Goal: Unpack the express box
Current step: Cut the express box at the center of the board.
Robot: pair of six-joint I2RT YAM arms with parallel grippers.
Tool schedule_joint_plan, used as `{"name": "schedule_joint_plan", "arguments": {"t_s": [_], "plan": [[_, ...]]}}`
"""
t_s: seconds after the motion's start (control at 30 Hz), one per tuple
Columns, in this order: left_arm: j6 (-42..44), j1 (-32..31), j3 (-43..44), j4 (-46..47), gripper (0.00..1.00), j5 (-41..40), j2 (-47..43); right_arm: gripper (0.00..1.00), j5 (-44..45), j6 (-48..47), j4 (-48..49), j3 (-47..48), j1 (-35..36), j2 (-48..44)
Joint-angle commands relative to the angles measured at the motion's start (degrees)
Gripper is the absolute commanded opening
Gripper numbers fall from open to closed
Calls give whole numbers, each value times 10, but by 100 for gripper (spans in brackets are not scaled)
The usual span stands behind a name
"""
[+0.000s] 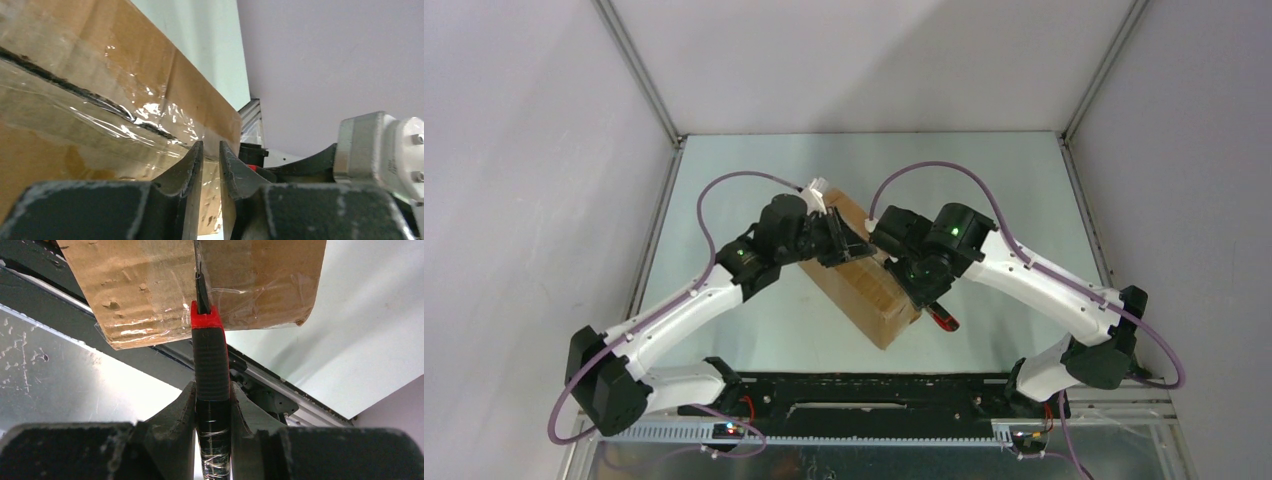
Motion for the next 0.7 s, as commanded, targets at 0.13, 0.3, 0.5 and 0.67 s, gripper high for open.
{"name": "schedule_joint_plan", "arguments": {"t_s": [0.13, 0.3, 0.5, 0.67], "plan": [[-43, -13, 20, 57, 24, -5, -9, 0, 10, 13, -59, 21, -2, 3], [-66, -31, 32, 85, 24, 17, 17, 0, 9, 12, -59, 22, -2, 5], [-81, -67, 3, 76, 18, 25, 51, 0, 15, 13, -59, 29, -4, 7], [-38, -80, -29, 11, 8, -13, 76, 0, 29, 25, -59, 44, -15, 3]]}}
